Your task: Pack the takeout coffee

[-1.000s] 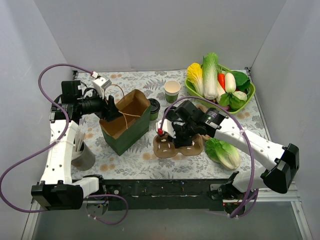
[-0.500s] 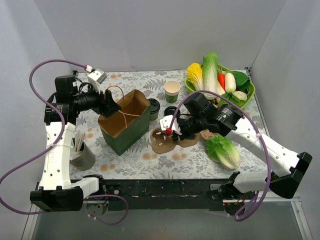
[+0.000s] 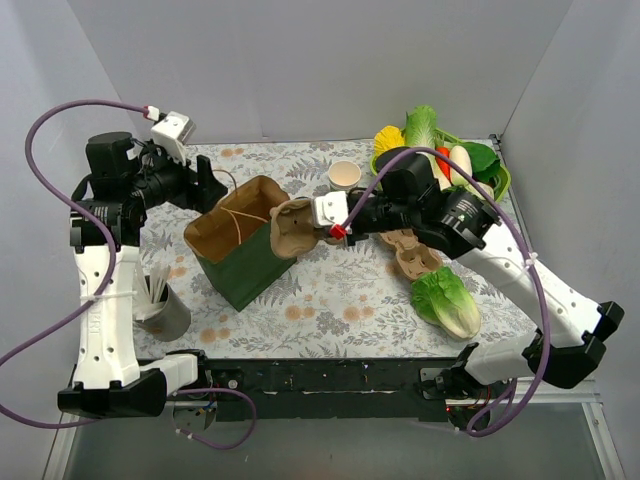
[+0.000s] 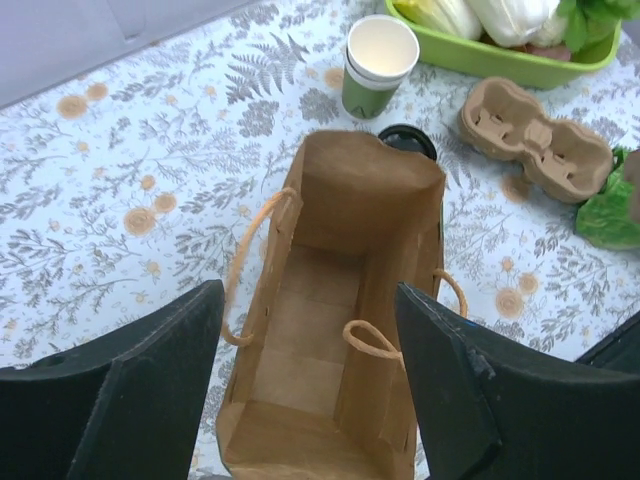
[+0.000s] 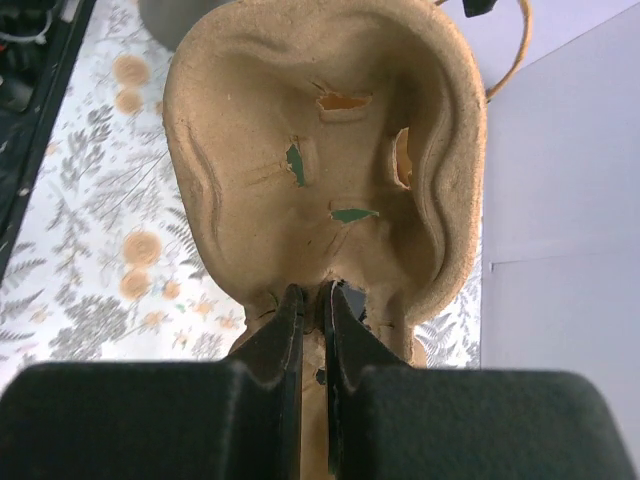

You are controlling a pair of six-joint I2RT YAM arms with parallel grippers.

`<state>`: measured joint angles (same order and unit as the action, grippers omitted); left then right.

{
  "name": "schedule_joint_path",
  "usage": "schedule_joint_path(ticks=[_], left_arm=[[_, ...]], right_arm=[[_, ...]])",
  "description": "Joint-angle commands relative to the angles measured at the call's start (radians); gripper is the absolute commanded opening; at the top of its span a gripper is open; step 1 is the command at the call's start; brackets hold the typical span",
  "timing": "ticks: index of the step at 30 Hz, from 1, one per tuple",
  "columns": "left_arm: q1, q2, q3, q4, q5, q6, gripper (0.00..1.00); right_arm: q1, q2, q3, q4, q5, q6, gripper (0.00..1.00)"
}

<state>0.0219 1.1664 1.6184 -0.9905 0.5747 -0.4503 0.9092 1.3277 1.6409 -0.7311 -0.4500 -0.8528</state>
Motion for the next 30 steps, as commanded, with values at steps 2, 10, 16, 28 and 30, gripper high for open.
schedule_joint_path(ticks=[2,10,16,28,30], left_arm=[[-0.004,-0.033,0.101,0.064,-0.038,-0.086,0.80],[-0.004,-0.040,0.107,0.116,-0.444,-0.023,0.83],[-0.004,-0.063,-0.044,-0.013,-0.412,-0.002,0.81],[-0.004,-0.091,-0.230,0.012,-0.369,-0.053,0.64],[-0.004,-0.085,-0.248,0.019,-0.322,-0.050,0.60]], right_arm=[[-0.009,0.076,0.048,0.264,-0.004,0.093,0.01],[-0.073,0.251,0.213,0.464,-0.056,0.342,0.01],[-0.095,0.337,0.292,0.655,-0.061,0.461,0.01],[-0.093,0.550,0.404,0.739,-0.279,0.732,0.01],[-0.093,0.579,0.405,0.698,-0.322,0.753,0.01]])
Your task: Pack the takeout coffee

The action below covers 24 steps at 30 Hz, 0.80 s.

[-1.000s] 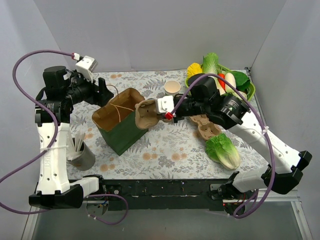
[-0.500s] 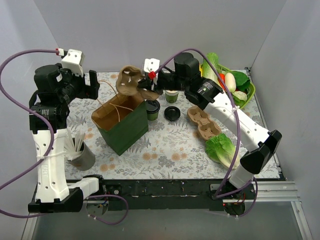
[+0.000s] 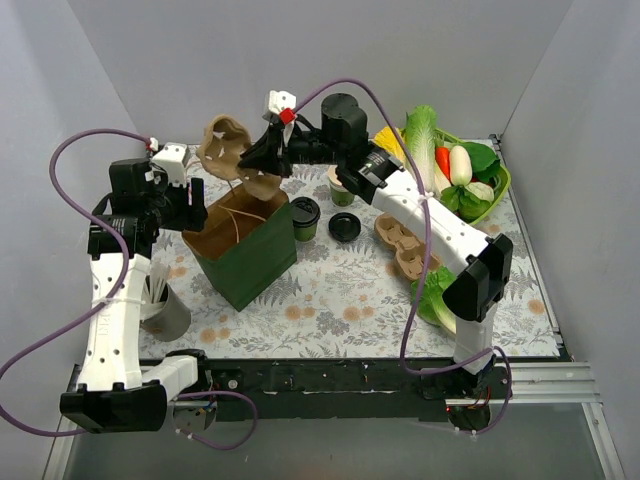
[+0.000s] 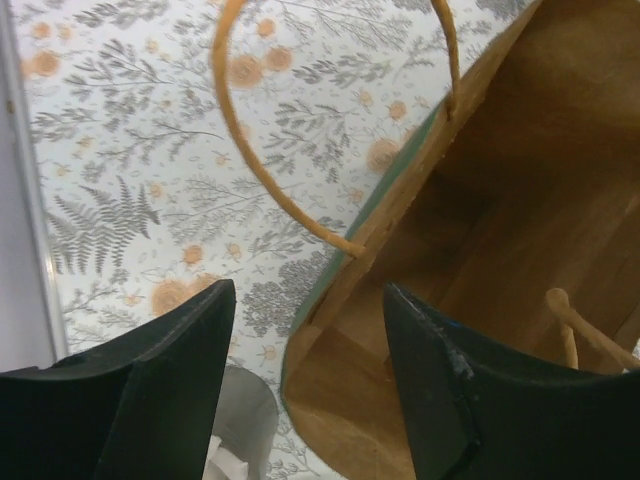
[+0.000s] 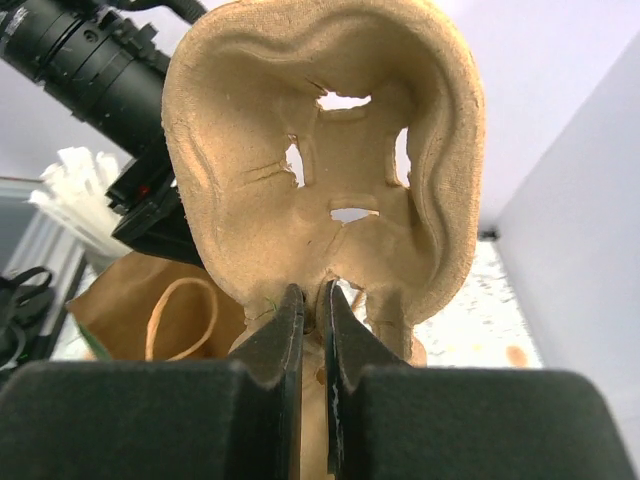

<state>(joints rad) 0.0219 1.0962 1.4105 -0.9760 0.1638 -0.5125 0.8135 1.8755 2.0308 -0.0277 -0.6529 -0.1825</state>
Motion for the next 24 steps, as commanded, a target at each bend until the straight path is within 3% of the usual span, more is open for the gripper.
schedule_joint_path(ticks=[1,9,13,18,24], left_arm=[[-0.004,-0.013,-0.045,0.005,0.141,0.015,0.56],[-0.005,0.004,-0.068,-0.019,0.304,0.037,0.35],[-0.005,-0.007,-0.074,-0.044,0.416,0.072,0.17],[-0.004,-0.030,-0.097,-0.081,0.563,0.127,0.00],[-0.005,-0.035,-0.102,-0.119,0.675,0.163,0.00]], right_arm=[[0.003,0.037,0.014,-0.015,-0.135,0.093,0.01],[0.004,-0.006,-0.089,-0.089,-0.223,0.075,0.01],[0.006,-0.032,-0.127,-0.254,-0.257,0.000,0.01],[0.019,-0.108,-0.193,-0.478,-0.257,-0.223,0.01],[0.047,-0.157,-0.199,-0.710,-0.199,-0.364,0.01]])
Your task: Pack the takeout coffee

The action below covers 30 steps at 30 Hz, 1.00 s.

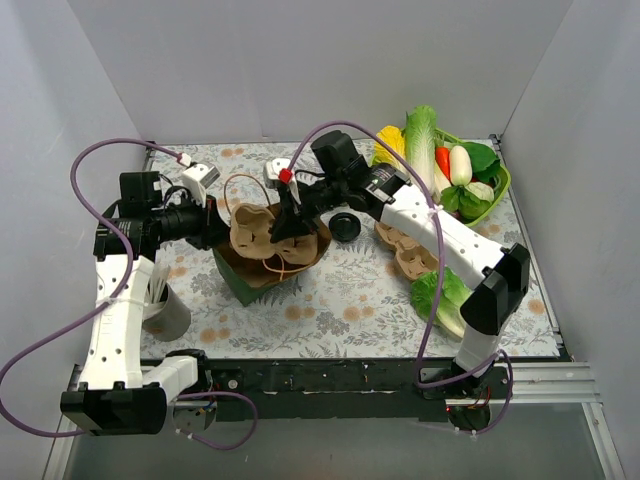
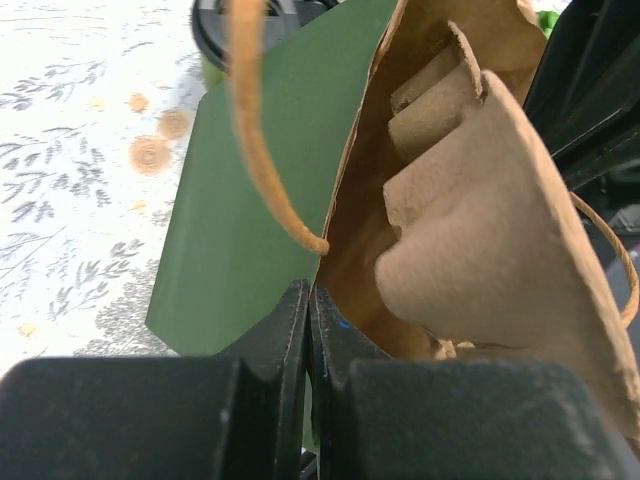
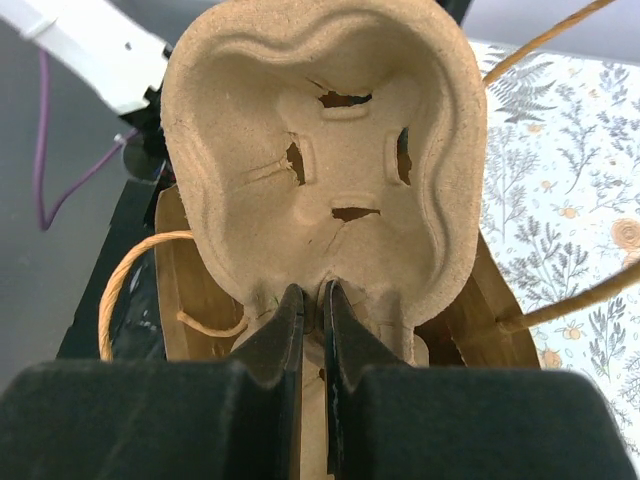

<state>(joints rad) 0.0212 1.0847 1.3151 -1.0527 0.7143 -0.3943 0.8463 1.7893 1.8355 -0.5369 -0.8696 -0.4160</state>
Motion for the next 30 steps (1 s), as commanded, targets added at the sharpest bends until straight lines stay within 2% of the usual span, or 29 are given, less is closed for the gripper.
schedule_joint_path(ticks=[1,7,11,19,21,22,25,30], left_arm=[[-0.003,-0.022,-0.002,-0.050,0.154,0.057,0.00],[-0.003,-0.006,0.006,-0.090,0.263,0.072,0.00],[-0.003,0.017,-0.014,-0.099,0.388,0.048,0.00],[-0.004,0.047,-0.033,-0.064,0.481,-0.006,0.02],[-0.007,0.058,-0.033,-0.061,0.500,-0.018,0.11],[-0.006,0.060,-0.037,-0.044,0.505,-0.031,0.31],[-0.007,0.060,-0.050,0.026,0.525,-0.096,0.49],[-0.007,0.075,-0.048,0.140,0.544,-0.199,0.58]], right_arm=[[0.014,-0.079,-0.001,-0.213,0.029,-0.135,0.01],[0.037,-0.038,0.111,-0.349,0.095,-0.115,0.01],[0.040,-0.039,0.088,-0.341,0.110,0.018,0.01],[0.046,-0.064,0.071,-0.347,0.107,0.049,0.01],[0.057,-0.073,0.070,-0.357,0.126,0.063,0.01],[0.062,-0.089,0.062,-0.354,0.133,0.068,0.01],[0.082,-0.122,0.022,-0.336,0.175,0.089,0.01],[0.115,-0.137,0.016,-0.340,0.260,0.080,0.01]])
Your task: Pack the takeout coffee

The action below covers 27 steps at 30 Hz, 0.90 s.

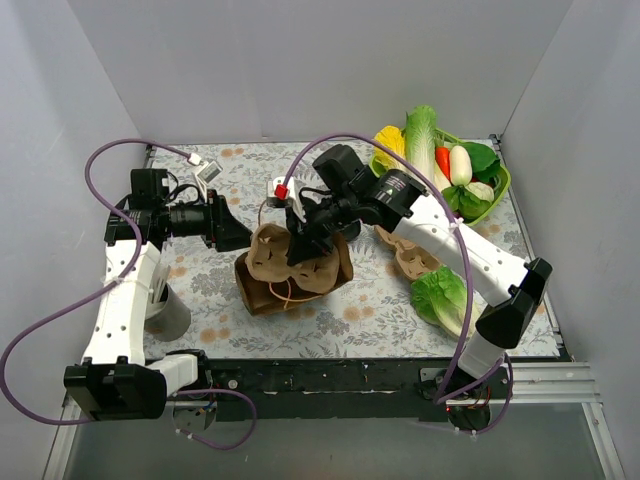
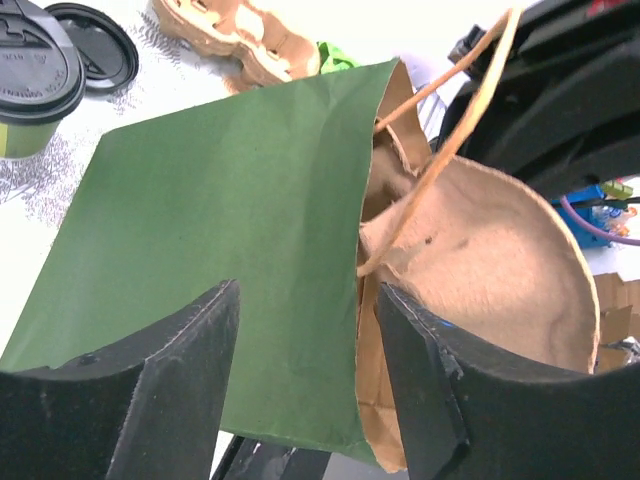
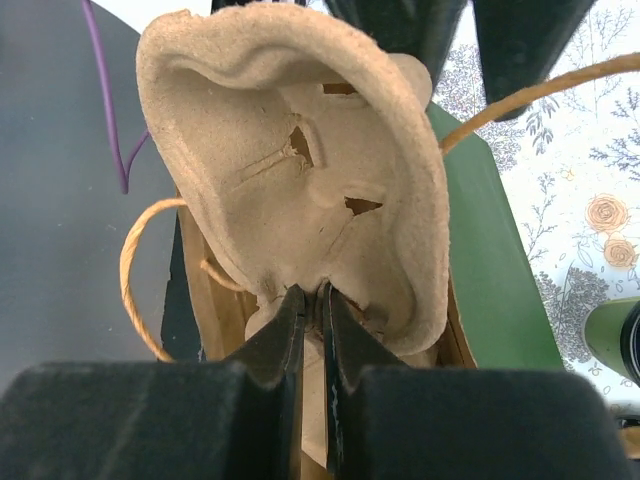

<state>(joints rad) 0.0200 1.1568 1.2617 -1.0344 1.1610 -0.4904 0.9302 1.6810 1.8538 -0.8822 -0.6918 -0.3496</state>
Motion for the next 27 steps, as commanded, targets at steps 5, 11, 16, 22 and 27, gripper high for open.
schedule_joint_path(ticks=[5,11,16,22,27], left_arm=[[-0.006,0.030,0.008,0.177,0.089,-0.137,0.61],[-0.006,0.015,-0.010,0.273,0.072,-0.206,0.64],[-0.006,0.007,-0.019,0.275,0.051,-0.205,0.65],[-0.006,0.014,-0.007,0.278,0.026,-0.209,0.66],[-0.006,0.015,0.010,0.290,0.014,-0.229,0.71]], right_arm=[[0.044,-0.017,0.025,-0.012,0.130,-0.017,0.01],[0.030,0.006,0.096,-0.031,0.065,-0.042,0.01],[-0.017,-0.021,0.133,0.008,-0.018,-0.043,0.01],[-0.030,-0.012,0.171,0.012,-0.058,-0.029,0.01],[-0.033,0.005,0.183,0.016,-0.045,-0.040,0.01]])
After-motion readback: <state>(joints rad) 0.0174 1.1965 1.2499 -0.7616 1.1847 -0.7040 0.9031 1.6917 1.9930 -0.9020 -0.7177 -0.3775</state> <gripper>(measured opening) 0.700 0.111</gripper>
